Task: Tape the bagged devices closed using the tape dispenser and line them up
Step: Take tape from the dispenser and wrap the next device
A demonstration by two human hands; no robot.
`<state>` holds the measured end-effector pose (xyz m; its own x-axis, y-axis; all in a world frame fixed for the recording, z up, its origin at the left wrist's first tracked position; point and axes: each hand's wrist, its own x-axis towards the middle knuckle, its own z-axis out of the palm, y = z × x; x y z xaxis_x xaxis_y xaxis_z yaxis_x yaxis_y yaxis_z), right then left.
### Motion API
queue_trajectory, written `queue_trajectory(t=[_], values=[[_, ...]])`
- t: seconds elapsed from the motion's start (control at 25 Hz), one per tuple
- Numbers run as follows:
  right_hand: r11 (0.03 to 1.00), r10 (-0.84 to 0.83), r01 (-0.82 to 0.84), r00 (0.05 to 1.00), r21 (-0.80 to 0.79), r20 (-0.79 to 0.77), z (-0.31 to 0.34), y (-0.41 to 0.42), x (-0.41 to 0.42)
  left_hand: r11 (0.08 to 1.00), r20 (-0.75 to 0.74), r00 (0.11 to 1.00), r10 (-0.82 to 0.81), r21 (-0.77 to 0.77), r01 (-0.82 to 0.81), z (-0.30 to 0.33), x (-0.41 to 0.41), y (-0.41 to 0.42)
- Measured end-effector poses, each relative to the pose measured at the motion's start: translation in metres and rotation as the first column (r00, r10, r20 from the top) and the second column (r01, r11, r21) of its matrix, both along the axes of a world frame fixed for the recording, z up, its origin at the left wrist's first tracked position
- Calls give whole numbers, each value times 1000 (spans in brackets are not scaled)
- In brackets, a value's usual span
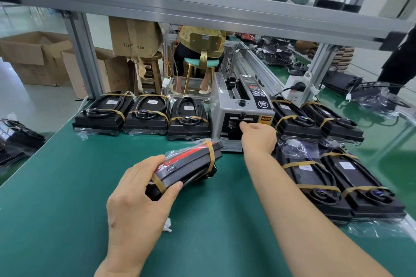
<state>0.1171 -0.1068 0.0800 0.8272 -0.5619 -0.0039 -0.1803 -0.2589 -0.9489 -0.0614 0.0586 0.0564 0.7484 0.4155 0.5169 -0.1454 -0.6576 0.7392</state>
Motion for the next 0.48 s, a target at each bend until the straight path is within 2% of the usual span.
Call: queue_trajectory(t=[0.08, 0.24, 0.4, 0.48], values=[[999, -50, 49, 998, -4, -35, 3, 3, 4, 1000, -4, 1000, 0, -10, 0, -1, 0, 1], [981, -116, 124, 991, 150, -61, 4, 7, 13, 1000, 0, 1000, -9, -17, 9, 0, 0, 3], [953, -95, 104, 994, 284, -46, 6, 14, 10, 999, -6, 1000, -17, -28, 17, -1, 1, 4], [900, -31, 40, 999, 433, -27, 6, 9, 2, 1000, -7, 1000, -11, -24, 11, -2, 0, 6]])
